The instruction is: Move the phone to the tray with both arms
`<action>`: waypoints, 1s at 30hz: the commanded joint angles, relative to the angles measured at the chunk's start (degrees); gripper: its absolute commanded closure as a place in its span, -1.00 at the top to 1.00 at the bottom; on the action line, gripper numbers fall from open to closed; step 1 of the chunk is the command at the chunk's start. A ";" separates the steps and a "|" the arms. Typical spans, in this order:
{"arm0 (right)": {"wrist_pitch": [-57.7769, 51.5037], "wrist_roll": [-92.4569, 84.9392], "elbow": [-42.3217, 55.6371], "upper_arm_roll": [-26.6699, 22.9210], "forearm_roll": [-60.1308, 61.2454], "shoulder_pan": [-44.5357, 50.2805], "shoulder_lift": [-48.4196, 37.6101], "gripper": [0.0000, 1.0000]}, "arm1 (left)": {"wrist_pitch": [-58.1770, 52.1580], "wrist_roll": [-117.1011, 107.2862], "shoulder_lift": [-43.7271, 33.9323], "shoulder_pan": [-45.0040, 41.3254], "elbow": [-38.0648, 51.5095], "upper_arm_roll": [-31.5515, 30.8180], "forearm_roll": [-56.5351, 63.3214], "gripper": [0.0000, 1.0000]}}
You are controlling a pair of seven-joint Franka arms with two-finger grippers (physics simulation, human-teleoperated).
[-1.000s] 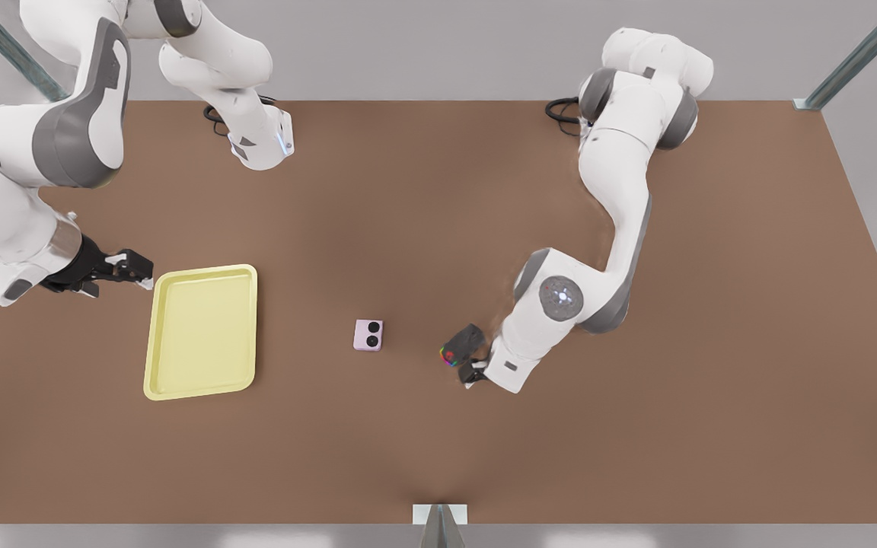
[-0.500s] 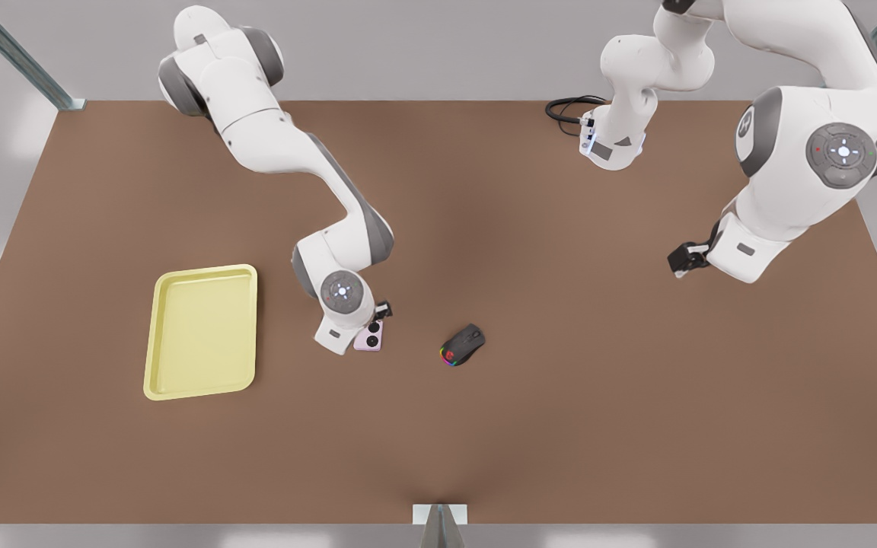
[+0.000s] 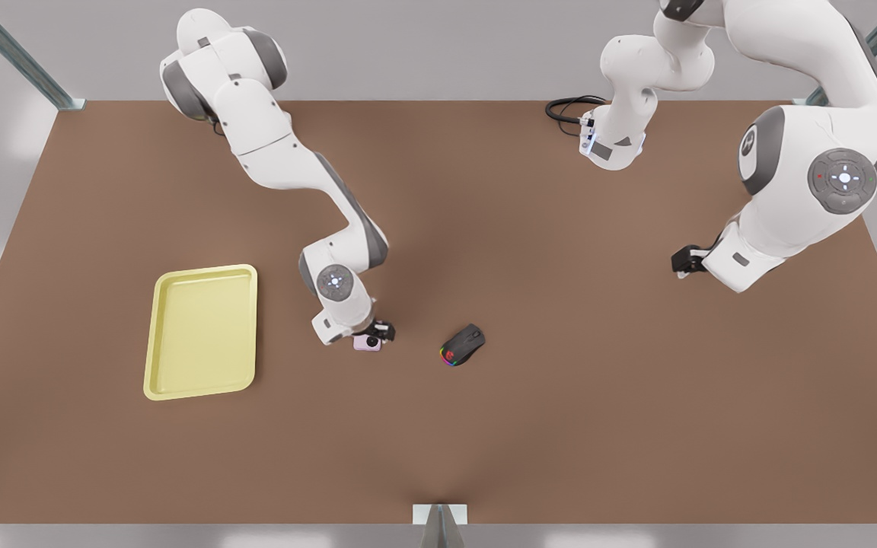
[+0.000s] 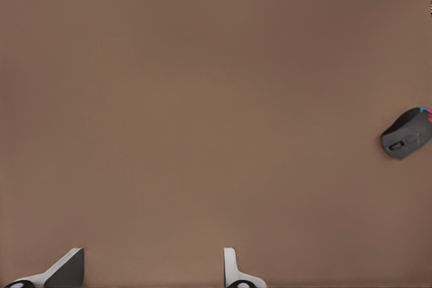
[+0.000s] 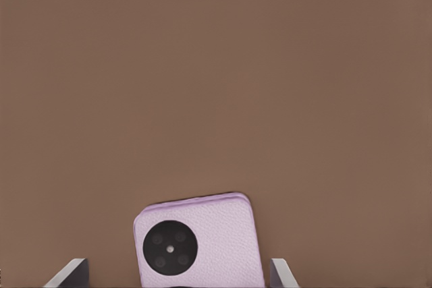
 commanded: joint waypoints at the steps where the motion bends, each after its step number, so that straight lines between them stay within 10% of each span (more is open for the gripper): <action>1: 1.27 10.71 0.07 -0.17 -0.61 0.45 -0.18 1.00 | 0.20 8.61 0.00 0.00 -0.03 0.16 -0.09 1.00; 30: 0.30 -6.52 -1.95 -0.08 -0.44 0.80 1.93 1.00 | 0.02 8.00 0.53 0.00 -0.30 0.34 -0.44 1.00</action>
